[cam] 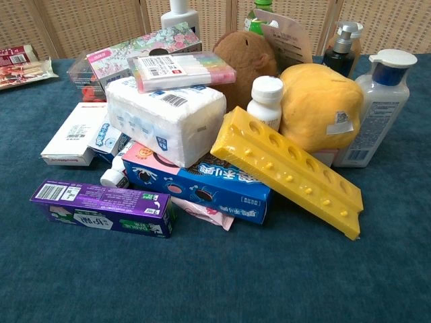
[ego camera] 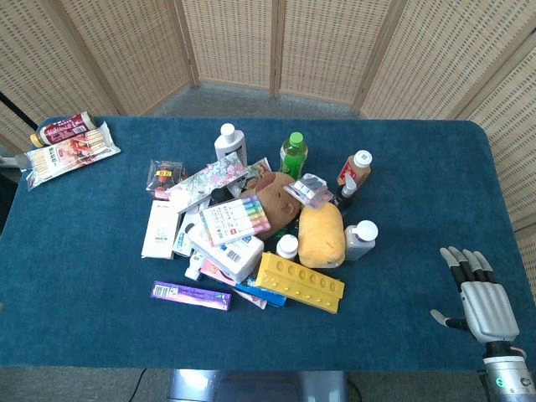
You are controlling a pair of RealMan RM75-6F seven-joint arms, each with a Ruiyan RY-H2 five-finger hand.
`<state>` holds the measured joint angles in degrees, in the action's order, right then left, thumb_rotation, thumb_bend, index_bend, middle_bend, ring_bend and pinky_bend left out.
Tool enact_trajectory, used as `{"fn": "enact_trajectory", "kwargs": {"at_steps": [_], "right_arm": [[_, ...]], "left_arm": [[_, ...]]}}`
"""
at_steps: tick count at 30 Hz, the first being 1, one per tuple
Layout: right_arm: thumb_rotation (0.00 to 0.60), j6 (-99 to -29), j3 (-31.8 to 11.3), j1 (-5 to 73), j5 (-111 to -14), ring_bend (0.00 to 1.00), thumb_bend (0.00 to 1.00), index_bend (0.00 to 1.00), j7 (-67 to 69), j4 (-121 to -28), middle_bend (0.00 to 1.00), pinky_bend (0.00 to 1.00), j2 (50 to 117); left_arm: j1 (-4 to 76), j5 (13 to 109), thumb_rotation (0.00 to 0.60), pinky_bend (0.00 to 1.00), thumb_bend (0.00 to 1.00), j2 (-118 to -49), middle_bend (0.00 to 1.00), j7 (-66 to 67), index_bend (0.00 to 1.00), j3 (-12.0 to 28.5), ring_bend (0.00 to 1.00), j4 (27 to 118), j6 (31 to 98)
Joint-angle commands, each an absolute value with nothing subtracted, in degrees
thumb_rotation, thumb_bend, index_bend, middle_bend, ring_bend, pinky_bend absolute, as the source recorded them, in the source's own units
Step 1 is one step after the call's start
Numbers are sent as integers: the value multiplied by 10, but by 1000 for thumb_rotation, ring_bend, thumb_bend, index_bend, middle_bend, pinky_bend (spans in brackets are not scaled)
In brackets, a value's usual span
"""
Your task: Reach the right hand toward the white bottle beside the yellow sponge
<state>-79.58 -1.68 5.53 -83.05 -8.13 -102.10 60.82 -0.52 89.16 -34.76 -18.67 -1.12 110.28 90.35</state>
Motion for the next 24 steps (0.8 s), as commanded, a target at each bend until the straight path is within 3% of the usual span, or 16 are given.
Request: {"fn": "enact_trajectory", "kwargs": {"at_steps": [1,8,16,24], "right_arm": [[586,-793,-17,56,-827,0,0,0,-80,-1016,0,0,610],[600,-771,-20,70,-838,0,0,0,-13,-996,0,0,624],[600,-717,-67,126,-825,0,0,0,146,-954,0,0,654],[600,-661,-86,169,-796,0,0,0,211,-913,0,0,705]], "left_arm": [[-5,889,600,0,0,-345,0,-194,0,-10,0,1102,904],[-7,886,600,0,0,-342,0,-205,0,-8,0,1100,904],[-11,889,600,0,0,-339,0,-215,0,-5,0,1102,915],[-15,891,600,0,0,-337,0,-224,0,-5,0,1100,923]]}}
